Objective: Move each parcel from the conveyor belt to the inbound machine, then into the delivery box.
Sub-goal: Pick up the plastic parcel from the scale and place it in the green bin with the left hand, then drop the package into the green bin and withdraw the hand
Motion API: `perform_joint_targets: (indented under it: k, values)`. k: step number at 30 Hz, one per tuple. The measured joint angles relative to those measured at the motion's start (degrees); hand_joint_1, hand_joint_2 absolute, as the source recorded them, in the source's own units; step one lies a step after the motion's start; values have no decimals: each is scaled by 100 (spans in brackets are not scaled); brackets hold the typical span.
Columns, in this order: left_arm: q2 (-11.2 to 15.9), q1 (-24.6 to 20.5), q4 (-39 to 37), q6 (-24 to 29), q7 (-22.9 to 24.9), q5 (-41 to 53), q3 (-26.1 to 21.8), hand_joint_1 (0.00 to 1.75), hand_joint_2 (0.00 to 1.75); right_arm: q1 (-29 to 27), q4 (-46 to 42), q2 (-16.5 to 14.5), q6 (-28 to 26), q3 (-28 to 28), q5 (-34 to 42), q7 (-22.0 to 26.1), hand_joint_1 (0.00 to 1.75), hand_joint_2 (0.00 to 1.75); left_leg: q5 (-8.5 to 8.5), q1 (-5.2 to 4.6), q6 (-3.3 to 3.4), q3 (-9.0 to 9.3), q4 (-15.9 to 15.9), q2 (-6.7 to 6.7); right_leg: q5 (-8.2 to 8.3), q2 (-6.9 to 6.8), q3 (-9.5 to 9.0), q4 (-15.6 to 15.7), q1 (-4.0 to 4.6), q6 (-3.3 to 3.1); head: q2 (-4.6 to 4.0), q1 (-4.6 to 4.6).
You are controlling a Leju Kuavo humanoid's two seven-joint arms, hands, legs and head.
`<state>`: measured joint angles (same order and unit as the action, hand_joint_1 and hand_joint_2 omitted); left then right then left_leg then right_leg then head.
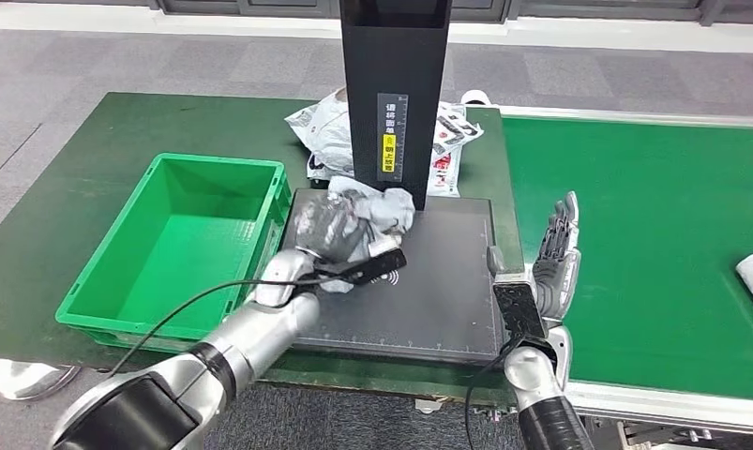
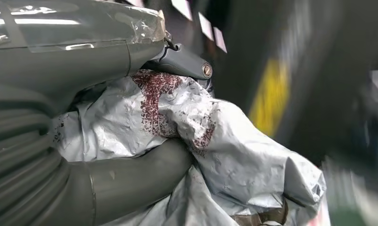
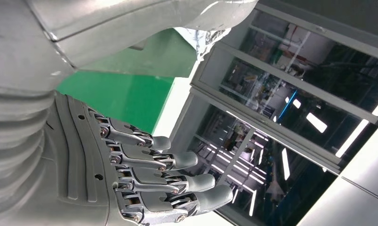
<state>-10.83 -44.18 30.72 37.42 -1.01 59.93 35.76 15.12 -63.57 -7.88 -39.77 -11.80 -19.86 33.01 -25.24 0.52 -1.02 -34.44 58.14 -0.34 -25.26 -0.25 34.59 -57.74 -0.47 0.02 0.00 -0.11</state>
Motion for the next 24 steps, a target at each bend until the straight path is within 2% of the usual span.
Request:
perform_joint_targets:
  k: [4, 9, 15, 17, 18, 19, 21, 23, 24]
  values:
    - [459, -98, 948, 155, 672, 1389, -758, 175, 175, -63, -107, 1, -11, 0, -65, -3, 0, 175, -1, 1, -2, 1, -2, 18, 0, 24, 9, -2, 0, -1, 0, -1]
    - [967, -82, 1625, 223, 1181, 2399, -1539, 175, 175, -75, -133, 2, -15, 0, -79, 18, 0, 175, -1, 2, -2, 0, -4, 22, 0, 27, 10, -4, 0, -2, 0, -2]
    - [1605, 154, 1909, 215, 1735, 2937, -2342, 175, 175, -82, -129, 10, -25, 20, -47, 139, 0, 175, -2, 2, -4, 2, -5, 32, -3, 36, 16, -5, 1, -6, 0, -2]
    - [1757, 178, 1773, 69, 1830, 2955, -2502, 175, 175, -54, -112, 12, -24, 22, -24, 133, 0, 175, -2, 2, -4, 1, -5, 30, -3, 34, 17, -5, 1, -7, 0, -2]
    - [1820, 163, 1638, -125, 1865, 2955, -2549, 169, 175, -30, -97, 13, -19, 22, -16, 125, 0, 175, -1, 2, -4, 1, -5, 29, -3, 33, 17, -5, 1, -7, 0, -2]
    - [1877, 131, 1447, -454, 1880, 2938, -2579, 158, 175, 4, -74, 14, 4, 22, -11, 106, 0, 175, -1, 2, -4, 1, -5, 29, -3, 32, 16, -5, 0, -7, 0, -2]
    - [1968, 57, 980, -1364, 1890, 2886, -2597, 76, 175, 73, -22, 17, 101, 22, -18, 37, 0, 175, -1, 2, -4, 2, -5, 30, -2, 32, 16, -5, -1, -8, 0, -2]
    - [2020, 19, 495, -2299, 1856, 2877, -2597, 8, 175, 115, 18, 20, 225, 22, -78, -62, 0, 175, 0, 2, -4, 2, -5, 32, 0, 34, 16, -5, -2, -10, 0, -1]
    - [2033, 20, 293, -2670, 1828, 2887, -2597, 4, 175, 121, 32, 20, 268, 22, -134, -117, 0, 175, 0, 2, -5, 1, -4, 33, 1, 34, 17, -5, -1, -12, 0, -1]
